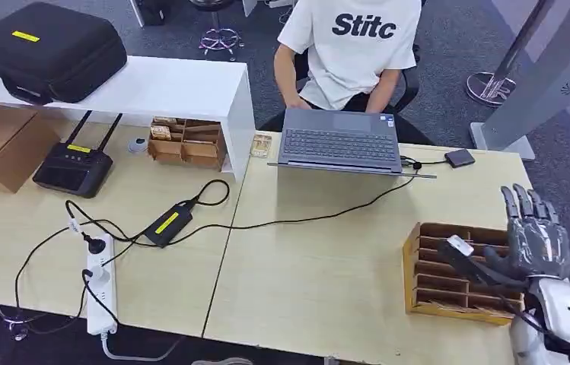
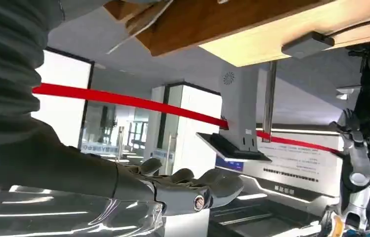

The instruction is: Pass the card to the sensor for recognition and then transmit it.

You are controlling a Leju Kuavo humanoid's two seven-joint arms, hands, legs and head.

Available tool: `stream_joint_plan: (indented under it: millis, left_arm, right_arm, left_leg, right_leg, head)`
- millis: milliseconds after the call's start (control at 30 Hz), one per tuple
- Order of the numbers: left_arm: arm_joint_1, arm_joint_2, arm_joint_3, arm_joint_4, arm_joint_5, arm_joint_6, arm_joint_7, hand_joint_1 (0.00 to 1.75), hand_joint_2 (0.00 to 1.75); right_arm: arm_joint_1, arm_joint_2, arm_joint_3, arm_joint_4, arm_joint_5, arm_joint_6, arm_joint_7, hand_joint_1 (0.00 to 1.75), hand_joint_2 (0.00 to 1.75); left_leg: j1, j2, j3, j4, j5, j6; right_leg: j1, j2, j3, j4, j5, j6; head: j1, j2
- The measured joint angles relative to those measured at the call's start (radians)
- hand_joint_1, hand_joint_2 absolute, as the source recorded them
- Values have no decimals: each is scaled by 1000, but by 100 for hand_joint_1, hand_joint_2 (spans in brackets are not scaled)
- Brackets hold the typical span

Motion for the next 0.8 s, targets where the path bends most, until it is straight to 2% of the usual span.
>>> stream_joint_plan:
  millis: [800]
  left_arm:
    - [0,0,0,0,0,3,0,0,175]
  right_arm:
    - [26,4,-41,-2,-3,-1,-27,0,175]
  left_leg:
    - [0,0,0,0,0,0]
  right_leg:
    - [0,0,0,0,0,0]
  head:
    - [0,0]
